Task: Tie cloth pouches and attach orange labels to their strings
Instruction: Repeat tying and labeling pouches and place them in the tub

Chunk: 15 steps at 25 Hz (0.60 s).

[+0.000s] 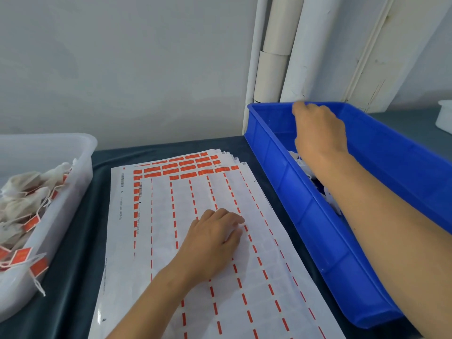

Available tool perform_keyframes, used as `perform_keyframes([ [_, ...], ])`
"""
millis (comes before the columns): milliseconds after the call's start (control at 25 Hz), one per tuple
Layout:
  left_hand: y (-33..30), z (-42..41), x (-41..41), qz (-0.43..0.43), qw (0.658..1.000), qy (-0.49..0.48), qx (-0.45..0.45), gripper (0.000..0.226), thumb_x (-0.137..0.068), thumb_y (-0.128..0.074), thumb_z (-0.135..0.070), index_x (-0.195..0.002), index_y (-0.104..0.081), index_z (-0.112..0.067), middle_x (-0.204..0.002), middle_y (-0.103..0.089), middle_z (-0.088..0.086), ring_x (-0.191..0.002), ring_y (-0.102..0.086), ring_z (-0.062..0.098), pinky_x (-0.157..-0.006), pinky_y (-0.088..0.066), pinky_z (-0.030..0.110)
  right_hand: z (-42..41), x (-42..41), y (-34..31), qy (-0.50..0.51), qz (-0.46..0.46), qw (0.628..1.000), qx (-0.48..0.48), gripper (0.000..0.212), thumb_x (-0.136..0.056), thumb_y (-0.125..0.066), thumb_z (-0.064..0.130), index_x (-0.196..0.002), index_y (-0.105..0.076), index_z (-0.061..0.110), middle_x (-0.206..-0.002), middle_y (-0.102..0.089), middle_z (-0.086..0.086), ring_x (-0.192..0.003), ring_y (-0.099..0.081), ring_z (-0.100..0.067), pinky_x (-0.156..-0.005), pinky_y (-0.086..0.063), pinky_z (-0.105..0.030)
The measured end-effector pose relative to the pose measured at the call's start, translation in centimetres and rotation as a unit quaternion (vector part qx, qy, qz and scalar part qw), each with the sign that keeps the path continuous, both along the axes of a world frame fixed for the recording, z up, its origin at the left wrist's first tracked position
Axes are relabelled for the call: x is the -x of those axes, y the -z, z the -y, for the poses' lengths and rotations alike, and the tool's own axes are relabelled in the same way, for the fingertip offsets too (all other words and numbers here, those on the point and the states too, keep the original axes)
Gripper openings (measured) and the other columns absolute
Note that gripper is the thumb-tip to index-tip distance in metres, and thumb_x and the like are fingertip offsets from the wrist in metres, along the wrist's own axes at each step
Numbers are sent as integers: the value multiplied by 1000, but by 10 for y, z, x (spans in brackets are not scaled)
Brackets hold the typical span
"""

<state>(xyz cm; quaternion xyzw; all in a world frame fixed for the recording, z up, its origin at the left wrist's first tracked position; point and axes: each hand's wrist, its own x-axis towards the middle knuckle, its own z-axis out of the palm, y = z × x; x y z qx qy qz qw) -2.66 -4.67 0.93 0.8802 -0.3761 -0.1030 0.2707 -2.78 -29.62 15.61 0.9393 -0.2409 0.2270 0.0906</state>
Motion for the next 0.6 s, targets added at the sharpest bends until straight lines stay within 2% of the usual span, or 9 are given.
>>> perform_keyframes([
  [40,-4,-1,-2,-20,1000,0,7,32,-110,-44,-45,-140,-54,-42,-144,-54,-21,-126,-49,3,-111,-43,28,-12,-3,-6,-29,4,999,15,42,-89,-60,-13,-127,-50,4,-101,-59,-17,-87,-51,-31,-60,-39,-38],
  [160,-18,-8,-10,-83,993,-41,69,29,-110,-46,-43,-137,-55,-44,-136,-61,-19,-103,-60,-1,-83,-47,10,-53,-15,-19,-109,28,992,59,40,-85,-59,-15,-118,-51,5,-92,-50,-12,-82,-40,-26,-56,-34,-36],
  [240,-28,-14,-13,-71,980,-116,147,27,-108,-49,-44,-134,-56,-43,-129,-64,-20,-98,-62,-4,-75,-49,8,-83,-21,-22,-170,53,982,63,44,-80,-62,-15,-117,-51,5,-94,-54,-14,-84,-44,-28,-54,-32,-37],
  [280,-32,-19,-14,-55,968,-157,189,29,-106,-50,-48,-134,-54,-43,-127,-63,-22,-98,-62,-5,-78,-51,10,-99,-23,-20,-203,58,976,59,43,-80,-65,-12,-117,-52,6,-96,-57,-14,-86,-49,-29,-54,-34,-38],
  [360,-37,-32,-18,-34,944,-208,254,48,-97,-50,-60,-142,-46,-44,-133,-56,-25,-106,-60,-4,-87,-49,13,-128,-26,-12,-274,48,960,39,41,-83,-68,-3,-118,-53,10,-100,-60,-11,-90,-55,-28,-57,-45,-38],
  [440,-38,-48,-26,-31,928,-216,302,66,-92,-51,-63,-153,-37,-41,-149,-49,-22,-127,-54,-1,-101,-46,21,-150,-27,0,-348,22,936,-38,38,-86,-63,1,-120,-56,15,-103,-62,-8,-88,-56,-28,-65,-48,-37],
  [520,-34,-63,-34,-35,927,-193,320,59,-99,-56,-52,-154,-42,-35,-151,-54,-18,-136,-50,-2,-110,-44,25,-165,-28,15,-401,-45,908,-114,33,-90,-61,8,-119,-61,22,-106,-63,-3,-92,-58,-25,-75,-50,-39],
  [600,-25,-73,-41,-37,937,-202,281,36,-103,-60,-41,-138,-60,-31,-129,-69,-18,-121,-63,2,-102,-52,26,-177,-31,36,-410,-121,890,-157,28,-93,-66,13,-116,-63,29,-112,-65,3,-99,-61,-20,-83,-53,-35],
])
